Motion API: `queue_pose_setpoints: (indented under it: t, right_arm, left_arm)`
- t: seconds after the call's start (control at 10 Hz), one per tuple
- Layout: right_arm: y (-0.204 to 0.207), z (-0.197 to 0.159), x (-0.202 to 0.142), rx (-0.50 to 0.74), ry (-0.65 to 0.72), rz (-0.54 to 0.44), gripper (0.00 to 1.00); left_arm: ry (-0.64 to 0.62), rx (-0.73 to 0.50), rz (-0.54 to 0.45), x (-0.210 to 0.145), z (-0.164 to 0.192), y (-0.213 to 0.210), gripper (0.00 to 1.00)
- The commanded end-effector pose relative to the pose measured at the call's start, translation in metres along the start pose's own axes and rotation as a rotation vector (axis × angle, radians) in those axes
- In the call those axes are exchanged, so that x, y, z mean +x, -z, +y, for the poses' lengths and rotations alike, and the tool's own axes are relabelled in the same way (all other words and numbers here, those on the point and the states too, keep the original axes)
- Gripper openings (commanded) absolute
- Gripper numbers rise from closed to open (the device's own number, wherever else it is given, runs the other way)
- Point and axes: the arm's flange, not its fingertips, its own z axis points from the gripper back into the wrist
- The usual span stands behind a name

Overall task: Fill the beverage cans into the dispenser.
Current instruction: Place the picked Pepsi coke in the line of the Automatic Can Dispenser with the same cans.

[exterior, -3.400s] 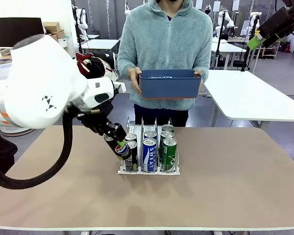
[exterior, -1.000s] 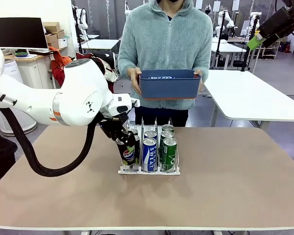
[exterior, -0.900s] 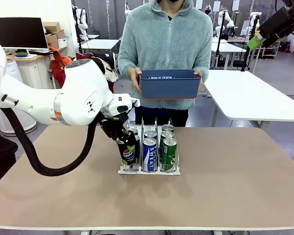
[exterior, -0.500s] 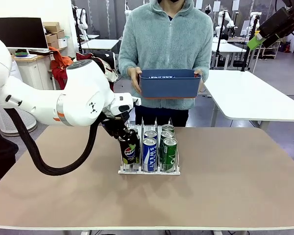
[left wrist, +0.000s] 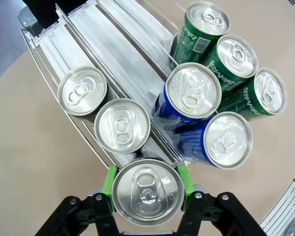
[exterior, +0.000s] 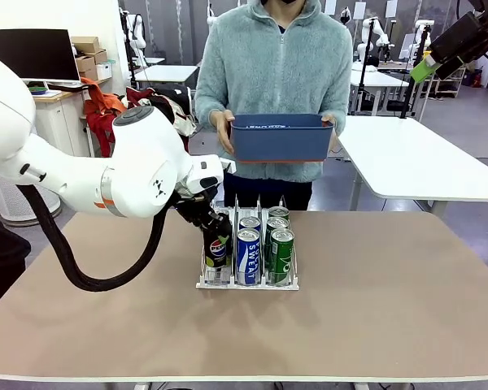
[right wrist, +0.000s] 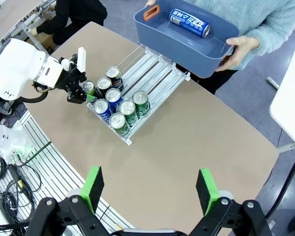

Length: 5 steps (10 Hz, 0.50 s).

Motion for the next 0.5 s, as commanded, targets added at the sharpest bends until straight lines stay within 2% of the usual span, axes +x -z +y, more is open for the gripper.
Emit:
queue_pose_setpoints:
  t: [0.0,0.4]
  right_arm:
    - [0.001,0.001,0.001,0.000,0.001,0.001,1.00]
    - [0.001,0.001,0.001,0.000,0.001,0.001,1.00]
  left_arm:
    - [0.004,0.049,-0.061,0.013,0.008,0.007,0.58]
    - [0.006,0.012,-0.017,0.004,0.003,0.018,0.58]
